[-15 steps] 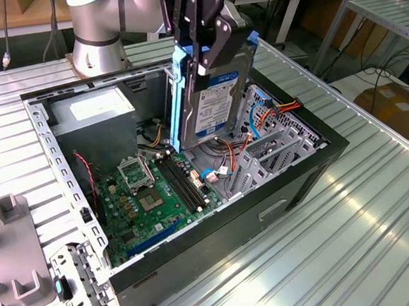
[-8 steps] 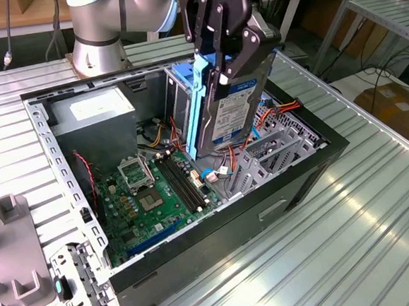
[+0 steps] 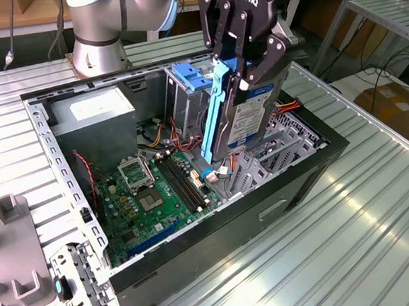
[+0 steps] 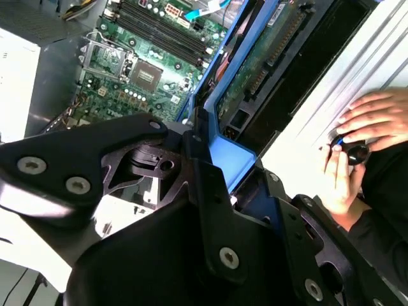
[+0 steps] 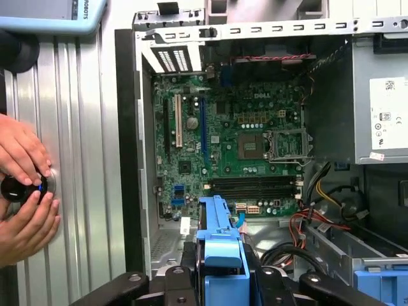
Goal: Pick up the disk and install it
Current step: 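Insert the disk into the insertion slot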
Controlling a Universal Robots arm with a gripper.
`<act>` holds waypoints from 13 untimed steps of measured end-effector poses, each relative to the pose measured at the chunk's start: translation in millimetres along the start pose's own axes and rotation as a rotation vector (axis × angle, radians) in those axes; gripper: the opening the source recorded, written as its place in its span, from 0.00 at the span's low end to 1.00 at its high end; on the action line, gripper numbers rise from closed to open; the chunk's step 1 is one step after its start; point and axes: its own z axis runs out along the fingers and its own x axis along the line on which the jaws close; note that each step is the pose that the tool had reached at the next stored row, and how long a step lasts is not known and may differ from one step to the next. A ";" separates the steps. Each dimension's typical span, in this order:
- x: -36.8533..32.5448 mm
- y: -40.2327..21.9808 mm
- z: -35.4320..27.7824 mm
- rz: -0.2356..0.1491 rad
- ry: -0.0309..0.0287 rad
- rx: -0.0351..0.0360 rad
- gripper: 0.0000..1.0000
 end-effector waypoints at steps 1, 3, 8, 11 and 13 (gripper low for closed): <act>1.1 -2.0 0.2 0.000 -0.0001 -0.0002 0.37; 2.7 -8.9 0.6 0.000 0.0001 -0.0011 0.37; 5.4 -34.0 1.9 0.000 0.0001 -0.0039 0.37; 5.8 -48.3 2.9 0.000 0.0003 -0.0047 0.37; 5.9 -53.6 3.4 0.000 0.0003 -0.0047 0.37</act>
